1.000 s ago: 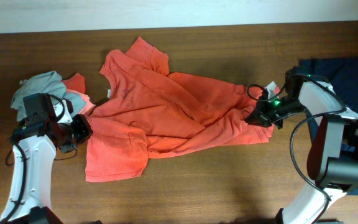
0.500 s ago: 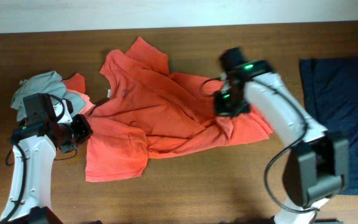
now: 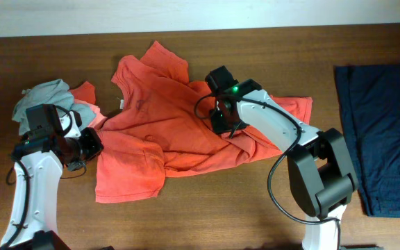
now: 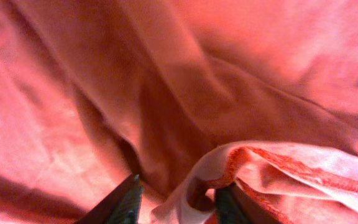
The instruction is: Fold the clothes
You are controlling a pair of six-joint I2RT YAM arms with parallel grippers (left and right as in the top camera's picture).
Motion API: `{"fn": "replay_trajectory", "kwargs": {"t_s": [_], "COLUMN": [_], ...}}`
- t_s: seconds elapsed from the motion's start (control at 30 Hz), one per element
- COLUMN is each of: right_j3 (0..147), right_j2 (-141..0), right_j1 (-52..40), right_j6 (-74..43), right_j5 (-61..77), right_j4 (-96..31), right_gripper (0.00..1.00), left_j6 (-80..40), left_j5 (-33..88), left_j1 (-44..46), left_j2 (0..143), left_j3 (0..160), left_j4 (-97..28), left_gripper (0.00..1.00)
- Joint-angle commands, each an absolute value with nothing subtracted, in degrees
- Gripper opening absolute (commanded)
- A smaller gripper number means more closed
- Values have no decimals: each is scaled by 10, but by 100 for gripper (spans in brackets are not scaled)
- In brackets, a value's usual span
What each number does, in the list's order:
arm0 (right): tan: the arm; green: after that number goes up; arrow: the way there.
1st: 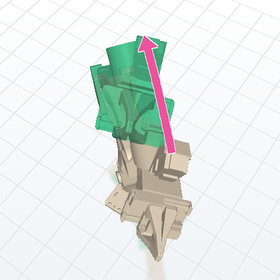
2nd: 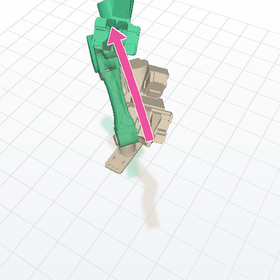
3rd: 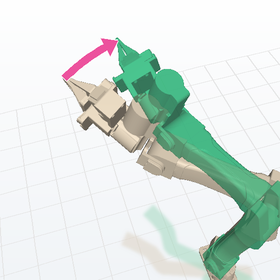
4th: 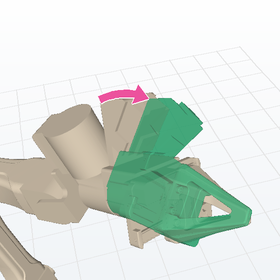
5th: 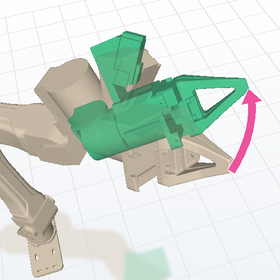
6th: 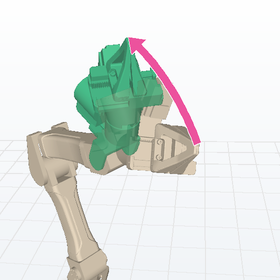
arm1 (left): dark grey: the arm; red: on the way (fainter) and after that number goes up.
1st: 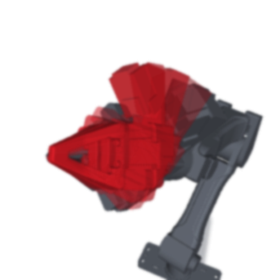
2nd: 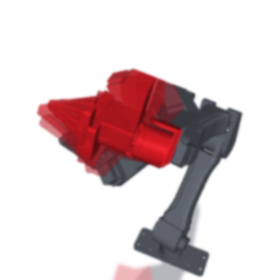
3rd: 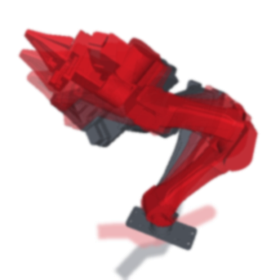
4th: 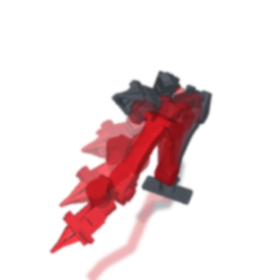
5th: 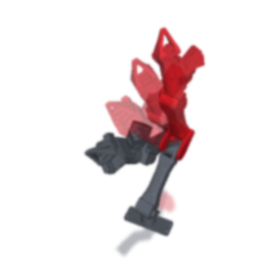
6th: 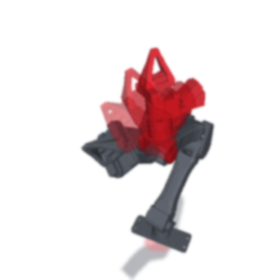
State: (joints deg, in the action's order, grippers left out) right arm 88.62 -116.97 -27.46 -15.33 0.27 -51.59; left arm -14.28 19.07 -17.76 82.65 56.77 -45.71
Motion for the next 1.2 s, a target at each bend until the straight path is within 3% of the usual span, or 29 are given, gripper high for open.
{"fn": "replay_trajectory", "kwargs": {"t_s": [0.0,0.23,0.47,0.6,1.17], "right_j3": [888,888,888,888,915], "right_j2": [-1162,-1145,-1146,-1146,-1146], "right_j1": [-265,-205,-160,-170,-239], "right_j6": [-102,-107,-84,-49,-47], "right_j5": [-5,-13,29,87,105], "right_j4": [-541,-617,-614,-616,-611], "right_gripper": [47,48,49,49,49], "left_j6": [-131,-131,-132,-131,-131], "left_j5": [187,187,187,187,187], "left_j1": [-176,-176,-176,-176,-176], "left_j2": [821,821,821,821,821], "left_j3": [566,565,565,565,565], "left_j4": [-457,-457,-457,-457,-457], "left_gripper": [1,1,1,1,1]}}
